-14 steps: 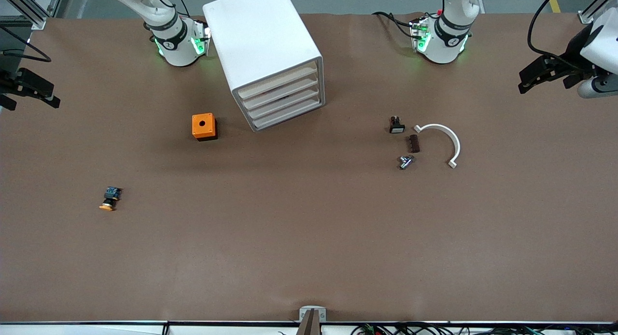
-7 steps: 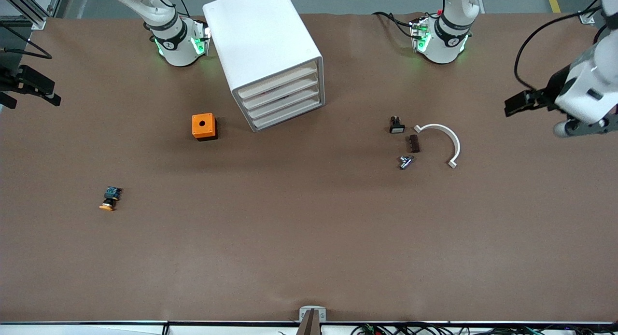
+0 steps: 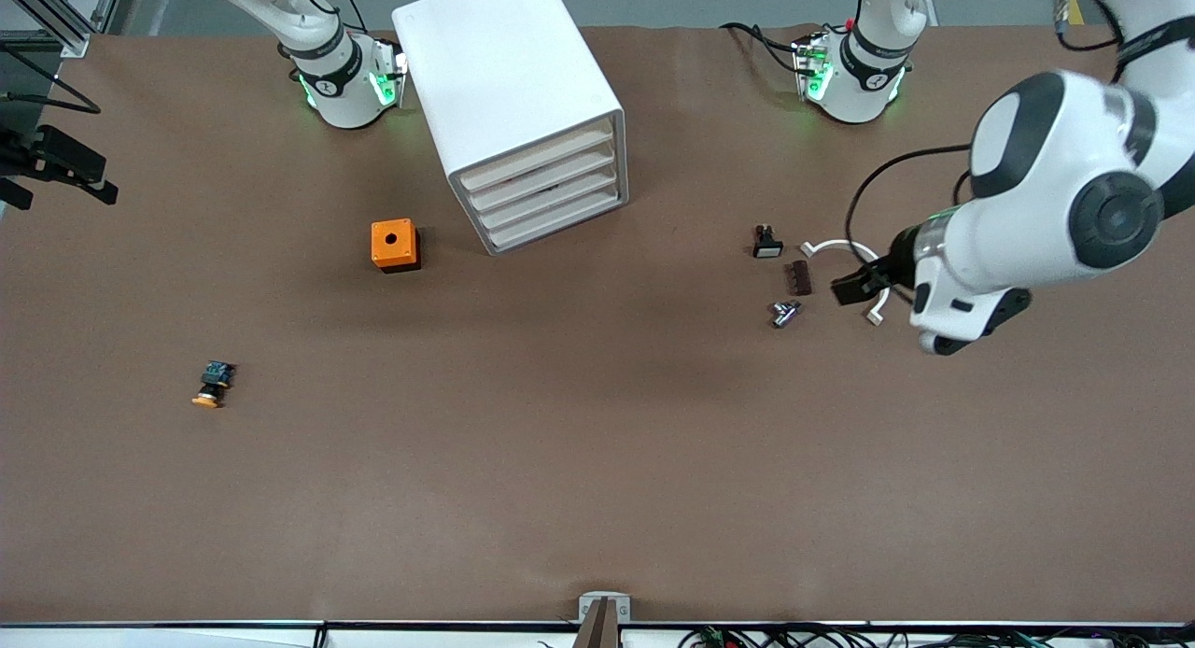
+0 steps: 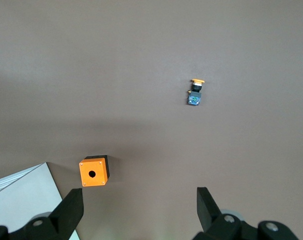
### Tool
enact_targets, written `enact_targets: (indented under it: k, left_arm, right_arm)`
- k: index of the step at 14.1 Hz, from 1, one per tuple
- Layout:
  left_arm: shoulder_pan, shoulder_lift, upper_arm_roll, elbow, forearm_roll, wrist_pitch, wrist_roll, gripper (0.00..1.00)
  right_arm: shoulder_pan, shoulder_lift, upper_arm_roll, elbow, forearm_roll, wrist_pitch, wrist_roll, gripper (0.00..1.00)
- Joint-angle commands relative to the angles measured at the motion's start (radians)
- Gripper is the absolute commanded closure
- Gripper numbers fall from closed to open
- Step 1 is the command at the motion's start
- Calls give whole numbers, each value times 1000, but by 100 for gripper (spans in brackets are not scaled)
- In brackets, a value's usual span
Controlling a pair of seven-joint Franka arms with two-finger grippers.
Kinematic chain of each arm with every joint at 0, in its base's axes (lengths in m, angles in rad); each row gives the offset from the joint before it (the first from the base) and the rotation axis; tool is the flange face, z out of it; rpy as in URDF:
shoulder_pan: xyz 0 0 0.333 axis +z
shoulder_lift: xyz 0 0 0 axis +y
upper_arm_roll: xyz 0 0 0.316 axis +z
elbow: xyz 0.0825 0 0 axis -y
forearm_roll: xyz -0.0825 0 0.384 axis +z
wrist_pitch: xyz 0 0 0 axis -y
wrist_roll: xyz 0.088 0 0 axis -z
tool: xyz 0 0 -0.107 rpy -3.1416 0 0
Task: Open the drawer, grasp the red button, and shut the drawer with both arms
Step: 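Move the left gripper toward the white cabinet's drawer front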
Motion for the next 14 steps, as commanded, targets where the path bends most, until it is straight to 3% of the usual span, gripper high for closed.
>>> enact_targets:
  k: [1,9,14]
  left_arm:
    - [-61,79,2,30,-56,44,-216,0]
    - [-165,257,0,38,-312,100,-898,0]
    - [-266,352,-16,35,-530,91,-1159,0]
  right_arm:
    - [9,-15,-6,-4,-16,-1,-3,0]
    - [4,-13,-9,-4,-19,6,-3,0]
    - [2,-10,-10,16,-16,4,-9,0]
